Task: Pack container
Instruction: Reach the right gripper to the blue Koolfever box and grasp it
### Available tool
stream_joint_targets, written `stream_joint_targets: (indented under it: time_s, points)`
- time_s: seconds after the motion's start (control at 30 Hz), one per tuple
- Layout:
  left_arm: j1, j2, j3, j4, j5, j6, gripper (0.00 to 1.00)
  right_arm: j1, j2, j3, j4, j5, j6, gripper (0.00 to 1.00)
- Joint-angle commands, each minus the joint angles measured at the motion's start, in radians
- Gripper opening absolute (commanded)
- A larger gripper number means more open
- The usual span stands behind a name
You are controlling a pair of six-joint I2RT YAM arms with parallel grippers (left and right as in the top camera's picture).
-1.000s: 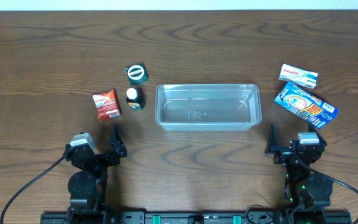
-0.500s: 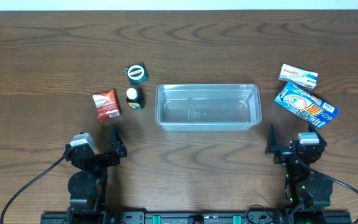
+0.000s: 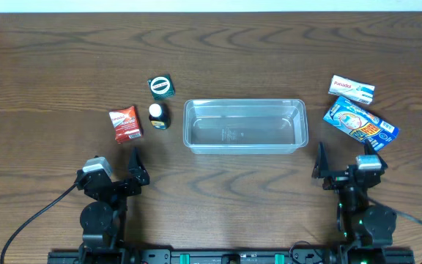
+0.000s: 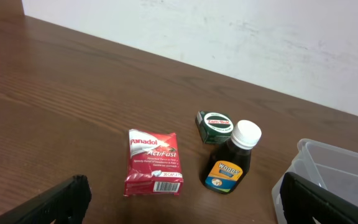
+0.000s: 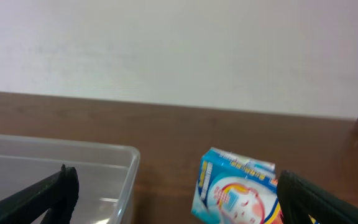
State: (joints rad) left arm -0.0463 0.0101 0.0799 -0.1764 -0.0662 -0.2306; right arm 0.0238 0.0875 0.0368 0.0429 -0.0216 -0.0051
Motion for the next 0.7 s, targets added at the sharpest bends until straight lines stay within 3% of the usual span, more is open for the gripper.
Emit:
stream_joint_targets:
  time_s: [0.0,0.2,0.5,0.67]
  points:
    - [0.005,-0.006,-0.017,-0.035,0.003,0.016,0.98,0.006,0.125,0.119,-0.02,-0.015,0.057,0.99]
    - [0.005,-0.006,-0.017,-0.035,0.003,0.016,0.98,0.005,0.521,0.484,-0.204,-0.024,0.056,0.99]
    - [0.005,-0.006,-0.017,-0.035,0.003,0.016,0.98,-0.017,1.062,1.185,-0.723,-0.13,0.056,0.99]
    - [0.005,-0.006,-0.017,-0.035,0.003,0.016,0.98,-0.016,1.183,1.322,-0.867,-0.283,0.056,0.99]
